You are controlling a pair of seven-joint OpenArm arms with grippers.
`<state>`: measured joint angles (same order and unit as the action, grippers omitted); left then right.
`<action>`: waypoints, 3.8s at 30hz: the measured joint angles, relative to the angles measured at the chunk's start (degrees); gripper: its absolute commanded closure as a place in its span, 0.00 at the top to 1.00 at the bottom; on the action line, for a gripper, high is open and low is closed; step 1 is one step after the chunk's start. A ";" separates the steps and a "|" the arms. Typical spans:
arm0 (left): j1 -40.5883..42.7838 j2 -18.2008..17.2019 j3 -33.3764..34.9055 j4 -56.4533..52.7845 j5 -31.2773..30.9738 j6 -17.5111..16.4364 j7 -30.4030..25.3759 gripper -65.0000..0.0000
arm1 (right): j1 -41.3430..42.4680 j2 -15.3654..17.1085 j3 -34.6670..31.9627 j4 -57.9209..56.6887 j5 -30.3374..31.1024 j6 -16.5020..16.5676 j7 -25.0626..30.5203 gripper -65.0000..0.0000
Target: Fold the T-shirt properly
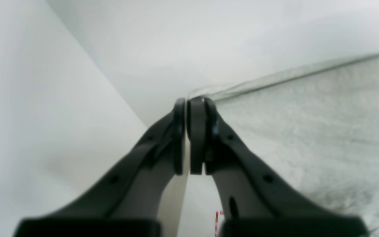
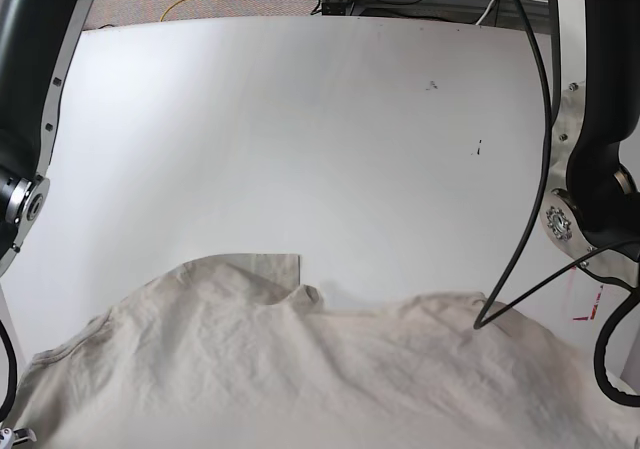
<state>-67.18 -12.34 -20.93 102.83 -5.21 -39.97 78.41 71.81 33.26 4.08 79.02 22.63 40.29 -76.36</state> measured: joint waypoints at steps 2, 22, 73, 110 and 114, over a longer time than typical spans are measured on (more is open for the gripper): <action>2.69 0.11 0.00 0.02 -0.15 0.02 0.20 0.00 | -2.19 0.46 1.38 0.42 0.22 0.00 0.24 0.00; 35.34 0.85 -0.11 8.00 -7.39 0.02 0.42 0.00 | -50.73 -3.69 23.96 24.48 4.94 -0.26 -1.90 0.00; 66.86 0.68 -11.28 0.81 -20.52 0.02 -0.50 0.44 | -88.17 -18.45 37.44 31.54 10.80 -0.37 0.24 0.00; 62.25 0.52 2.54 -19.87 -20.35 0.02 -2.27 0.00 | -84.85 -18.40 37.94 31.50 10.29 -0.37 -0.39 0.00; 62.73 -0.42 -1.33 -17.07 -20.59 0.02 -1.31 0.00 | -84.00 -18.47 37.88 31.50 10.67 -0.37 -0.20 0.00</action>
<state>-4.45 -12.75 -22.26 85.76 -25.80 -39.94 77.10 -12.19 14.79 41.95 110.52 33.30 39.92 -76.55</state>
